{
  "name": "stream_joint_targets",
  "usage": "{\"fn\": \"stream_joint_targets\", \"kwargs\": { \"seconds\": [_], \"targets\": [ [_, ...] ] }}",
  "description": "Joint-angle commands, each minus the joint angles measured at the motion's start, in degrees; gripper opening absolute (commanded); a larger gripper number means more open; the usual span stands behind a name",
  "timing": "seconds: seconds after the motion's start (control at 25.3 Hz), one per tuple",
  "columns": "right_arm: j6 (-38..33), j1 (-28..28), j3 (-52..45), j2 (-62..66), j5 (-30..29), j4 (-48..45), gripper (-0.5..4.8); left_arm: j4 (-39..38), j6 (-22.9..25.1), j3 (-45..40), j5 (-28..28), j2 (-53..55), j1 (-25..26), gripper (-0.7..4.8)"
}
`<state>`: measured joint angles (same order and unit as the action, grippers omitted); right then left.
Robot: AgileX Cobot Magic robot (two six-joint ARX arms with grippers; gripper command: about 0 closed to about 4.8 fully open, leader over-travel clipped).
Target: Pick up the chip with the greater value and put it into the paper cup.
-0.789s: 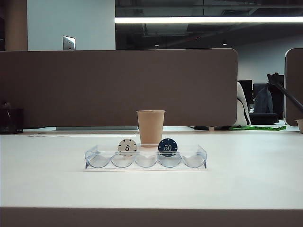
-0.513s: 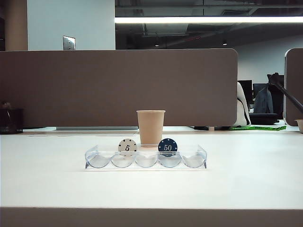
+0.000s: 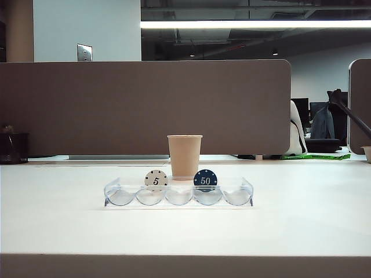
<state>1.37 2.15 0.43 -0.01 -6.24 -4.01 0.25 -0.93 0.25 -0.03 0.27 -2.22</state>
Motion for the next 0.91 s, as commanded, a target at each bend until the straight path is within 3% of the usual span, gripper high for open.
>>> {"fn": "stream_joint_targets", "kwargs": {
  "seconds": [0.04,0.2,0.36,0.63,0.91],
  "targets": [
    [0.2,0.0,0.1,0.0,0.0,-0.8,-0.06,2.4,0.1,0.3,1.4,0.0,0.0,-0.06],
    [0.4,0.0,3.0,0.0,0.0,1.5,-0.06,0.0,0.3,1.5,6.6,0.0,0.0,-0.06],
    [1.2,0.0,6.9,0.1,-0.1,7.4,-0.06,-4.4,4.6,4.9,10.8,0.3,0.0,-0.06],
    [5.2,0.0,15.6,1.2,0.0,16.5,-0.06,-8.8,5.5,11.7,14.4,0.5,0.0,-0.06],
    [6.4,-0.1,27.8,16.5,-1.3,19.8,-0.06,-11.2,5.5,16.9,19.4,8.1,-0.1,-0.06]
  ]
}}
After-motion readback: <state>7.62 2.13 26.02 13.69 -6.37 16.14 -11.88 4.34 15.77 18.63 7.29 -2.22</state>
